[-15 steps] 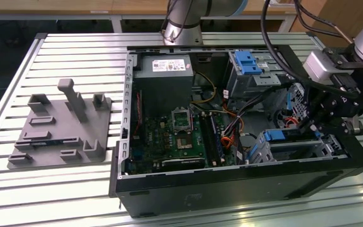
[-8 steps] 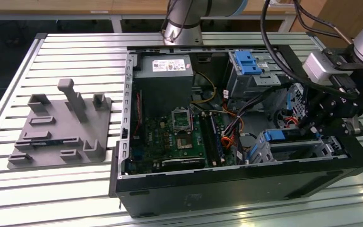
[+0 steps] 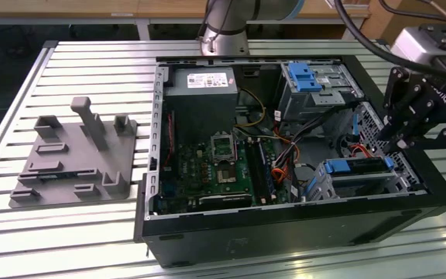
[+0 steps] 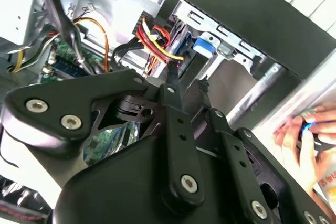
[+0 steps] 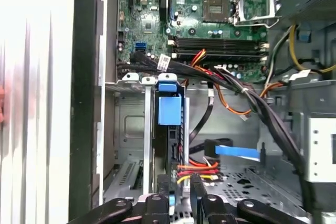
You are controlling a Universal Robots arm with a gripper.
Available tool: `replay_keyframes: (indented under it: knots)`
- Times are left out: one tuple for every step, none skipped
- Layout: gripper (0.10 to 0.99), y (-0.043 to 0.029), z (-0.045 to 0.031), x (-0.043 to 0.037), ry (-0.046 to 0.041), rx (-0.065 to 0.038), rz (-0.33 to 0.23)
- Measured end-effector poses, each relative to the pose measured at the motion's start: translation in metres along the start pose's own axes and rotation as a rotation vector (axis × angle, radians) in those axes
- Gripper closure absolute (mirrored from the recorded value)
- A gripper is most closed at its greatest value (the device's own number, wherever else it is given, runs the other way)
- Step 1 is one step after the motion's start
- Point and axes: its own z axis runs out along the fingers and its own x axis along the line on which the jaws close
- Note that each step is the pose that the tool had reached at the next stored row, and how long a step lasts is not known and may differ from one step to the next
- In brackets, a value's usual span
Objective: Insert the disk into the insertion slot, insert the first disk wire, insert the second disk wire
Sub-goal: 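Insert the first disk wire, then insert the second disk wire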
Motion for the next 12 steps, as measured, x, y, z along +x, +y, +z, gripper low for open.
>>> replay_keyframes:
  knots:
    - [0.784,0.0001,-0.0042,-0.0003,0.0000,0.000,0.000]
    - [0.784,0.0001,-0.0058,-0.0004,0.0000,0.000,0.000]
    - [0.784,0.0001,-0.0057,-0.0004,-0.0002,0.000,0.000]
    - [0.784,0.0001,-0.0057,-0.0004,-0.0004,0.000,0.000]
    - [0.784,0.0001,-0.0057,-0.0005,-0.0005,0.000,0.000]
    - [0.784,0.0001,-0.0058,-0.0004,-0.0014,0.000,0.000]
    - [0.784,0.0001,-0.0058,-0.0004,-0.0024,0.000,0.000]
    - [0.784,0.0001,-0.0058,-0.0004,-0.0025,0.000,0.000]
    - [0.784,0.0001,-0.0058,-0.0004,-0.0026,0.000,0.000]
    - [0.784,0.0001,-0.0058,-0.0004,-0.0028,0.000,0.000]
    - [0.784,0.0001,-0.0058,-0.0004,-0.0029,0.000,0.000]
    - [0.784,0.0001,-0.0058,-0.0004,-0.0030,0.000,0.000]
